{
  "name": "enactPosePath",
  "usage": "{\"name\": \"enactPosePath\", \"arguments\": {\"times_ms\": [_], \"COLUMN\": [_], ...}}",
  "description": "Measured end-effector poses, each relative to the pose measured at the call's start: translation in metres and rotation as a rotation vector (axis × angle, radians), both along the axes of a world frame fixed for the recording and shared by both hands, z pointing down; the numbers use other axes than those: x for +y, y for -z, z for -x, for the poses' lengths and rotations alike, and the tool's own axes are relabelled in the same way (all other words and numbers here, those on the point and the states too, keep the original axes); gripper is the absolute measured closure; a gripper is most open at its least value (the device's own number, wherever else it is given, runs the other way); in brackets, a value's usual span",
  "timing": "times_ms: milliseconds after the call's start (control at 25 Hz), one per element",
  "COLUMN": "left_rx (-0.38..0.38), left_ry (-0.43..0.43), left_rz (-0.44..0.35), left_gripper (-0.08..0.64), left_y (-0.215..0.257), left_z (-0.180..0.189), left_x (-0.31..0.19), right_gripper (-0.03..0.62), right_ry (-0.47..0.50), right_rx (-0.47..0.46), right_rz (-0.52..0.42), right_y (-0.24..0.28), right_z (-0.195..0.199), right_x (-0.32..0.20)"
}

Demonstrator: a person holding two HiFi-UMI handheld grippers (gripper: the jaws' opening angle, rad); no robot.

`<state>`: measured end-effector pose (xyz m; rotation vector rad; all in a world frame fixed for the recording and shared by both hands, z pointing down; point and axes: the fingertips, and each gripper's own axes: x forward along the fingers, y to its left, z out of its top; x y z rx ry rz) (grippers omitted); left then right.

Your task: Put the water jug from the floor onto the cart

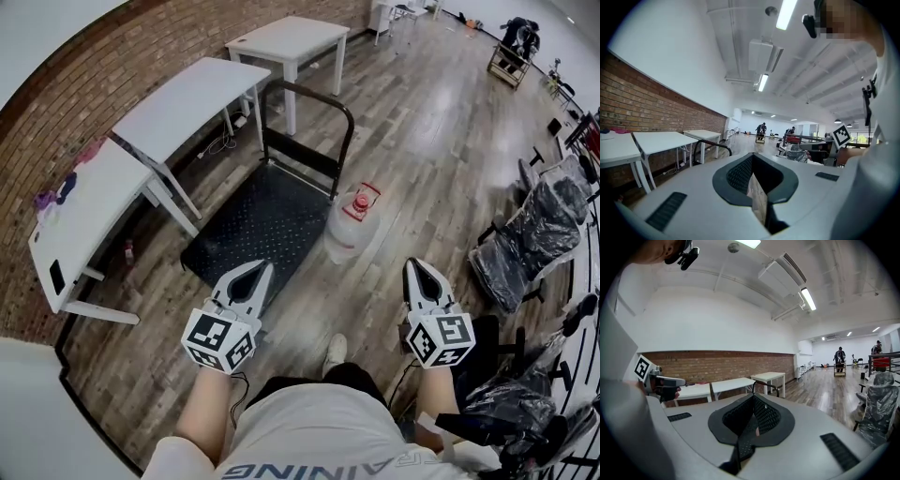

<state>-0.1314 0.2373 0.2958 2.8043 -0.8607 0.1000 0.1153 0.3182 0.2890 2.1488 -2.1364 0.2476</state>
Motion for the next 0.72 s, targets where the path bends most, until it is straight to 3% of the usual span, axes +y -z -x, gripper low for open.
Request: {"name": "enactPosePath", "arguments": {"times_ms": [440, 720], "left_rx": [-0.036, -0.070], "left_ry": [0.076, 0.092], "left_rz": [-0.018, 0.009], "left_gripper": [0.560, 0.560], "left_y": [0.013, -0.001], "left_z": [-0.098, -0.117], "left_x": [-0.057, -0.074], "right_gripper": [0.589, 0.589], "right_ry": [0.074, 0.128], "right_rx": [-0.081, -0.117], "right_rz": [0.029, 0.066], "right_y": [-0.025, -0.046], "right_z": [-0.102, -0.109], "right_x": [-0.066, -0.095]}}
